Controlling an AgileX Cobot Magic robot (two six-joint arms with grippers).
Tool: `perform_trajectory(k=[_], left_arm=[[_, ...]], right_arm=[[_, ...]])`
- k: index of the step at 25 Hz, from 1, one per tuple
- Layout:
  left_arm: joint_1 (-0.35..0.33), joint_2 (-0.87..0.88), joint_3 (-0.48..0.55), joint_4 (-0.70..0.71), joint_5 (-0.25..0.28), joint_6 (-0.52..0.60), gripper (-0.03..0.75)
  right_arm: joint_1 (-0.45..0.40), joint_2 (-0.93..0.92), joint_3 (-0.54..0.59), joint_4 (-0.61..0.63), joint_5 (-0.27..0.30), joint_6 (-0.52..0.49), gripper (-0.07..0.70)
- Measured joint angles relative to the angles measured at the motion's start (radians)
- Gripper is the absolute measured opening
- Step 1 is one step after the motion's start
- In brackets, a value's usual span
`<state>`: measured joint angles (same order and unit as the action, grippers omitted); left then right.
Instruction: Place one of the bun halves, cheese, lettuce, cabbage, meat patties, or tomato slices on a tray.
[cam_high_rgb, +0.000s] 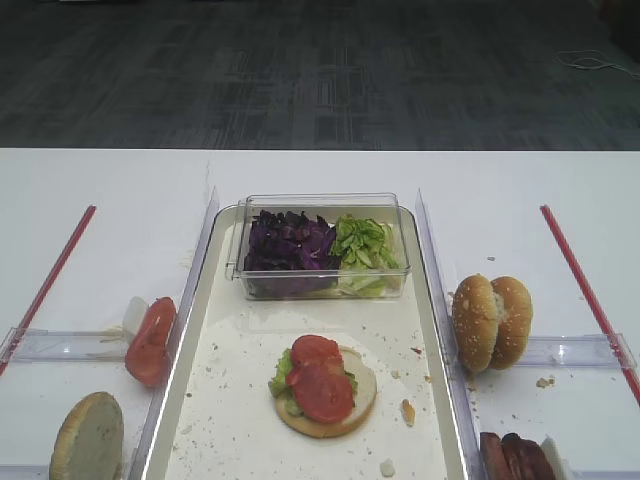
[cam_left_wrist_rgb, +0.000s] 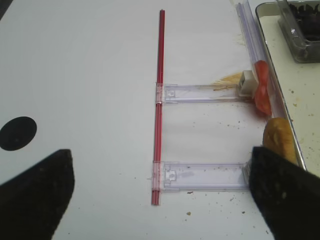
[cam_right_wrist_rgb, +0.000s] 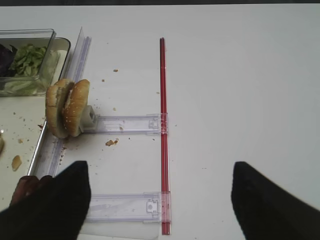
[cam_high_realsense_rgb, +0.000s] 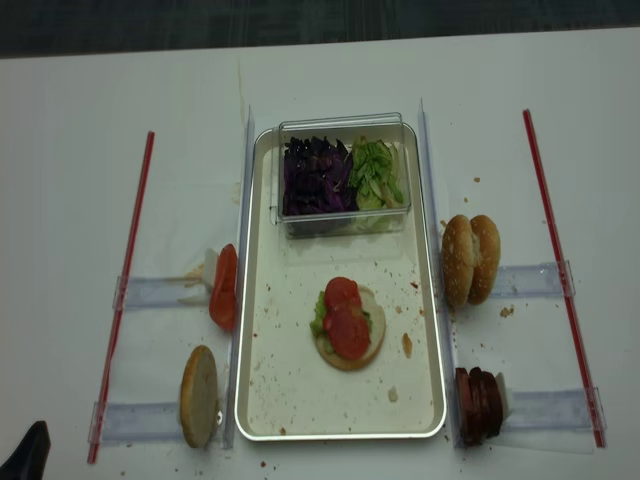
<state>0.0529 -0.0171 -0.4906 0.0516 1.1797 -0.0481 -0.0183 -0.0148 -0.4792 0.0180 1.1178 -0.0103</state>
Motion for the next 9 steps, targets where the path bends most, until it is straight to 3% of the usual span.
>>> perform_trajectory(k=[9], left_arm=[[0.000, 0.000, 0.000, 0.000, 0.000, 0.000, 0.685]], right_arm=[[0.000, 0.000, 0.000, 0.000, 0.000, 0.000, 0.608]])
